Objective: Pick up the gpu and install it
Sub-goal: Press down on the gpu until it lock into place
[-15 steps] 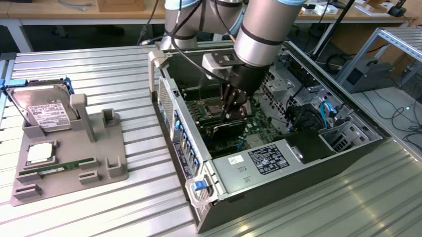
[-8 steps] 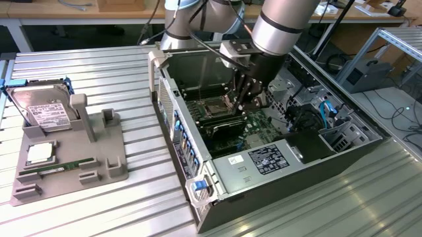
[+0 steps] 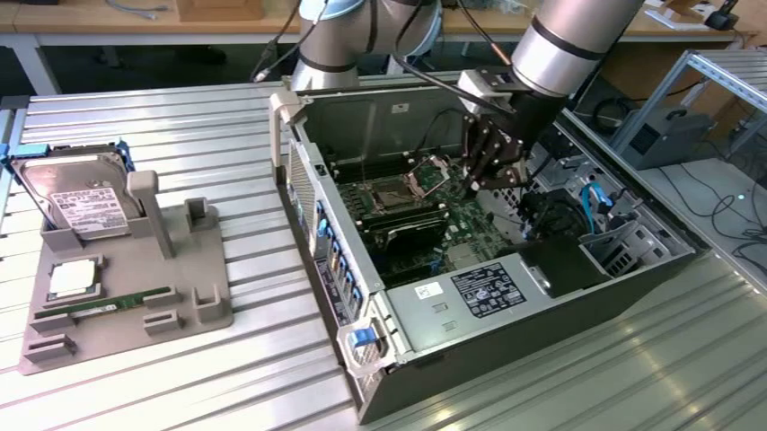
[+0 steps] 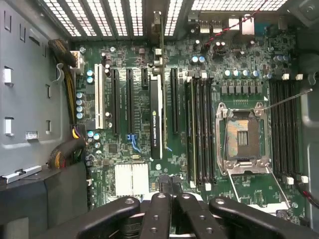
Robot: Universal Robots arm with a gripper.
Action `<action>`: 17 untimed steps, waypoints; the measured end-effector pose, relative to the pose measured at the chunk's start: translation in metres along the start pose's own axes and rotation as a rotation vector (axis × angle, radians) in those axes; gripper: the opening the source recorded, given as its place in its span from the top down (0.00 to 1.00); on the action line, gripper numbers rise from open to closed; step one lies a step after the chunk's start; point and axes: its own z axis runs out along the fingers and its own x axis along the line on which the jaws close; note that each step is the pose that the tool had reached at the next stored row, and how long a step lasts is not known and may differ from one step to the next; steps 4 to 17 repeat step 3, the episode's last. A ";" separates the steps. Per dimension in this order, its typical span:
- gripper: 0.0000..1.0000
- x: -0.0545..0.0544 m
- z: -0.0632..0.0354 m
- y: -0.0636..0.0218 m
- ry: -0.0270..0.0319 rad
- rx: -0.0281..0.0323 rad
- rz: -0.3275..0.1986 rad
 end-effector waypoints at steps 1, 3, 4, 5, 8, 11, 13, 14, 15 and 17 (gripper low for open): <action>0.89 0.000 0.0000 -0.0001 0.0000 0.0000 0.000; 0.89 0.000 0.0000 -0.0001 0.0000 0.0000 0.000; 0.89 0.000 0.0000 -0.0001 0.0000 0.0000 0.000; 0.89 0.000 0.0000 -0.0001 0.0000 0.0000 0.000; 0.89 0.000 0.0000 -0.0001 0.0000 0.0000 0.000; 0.89 0.000 0.0000 -0.0001 0.0000 0.0000 0.000; 0.89 0.000 0.0000 -0.0001 0.0000 0.0000 0.000; 0.89 0.000 0.0000 -0.0001 0.0000 0.0000 0.000; 0.89 0.000 0.0000 -0.0001 0.0000 0.0000 0.000; 0.89 0.000 0.0000 -0.0001 0.0000 0.0000 0.000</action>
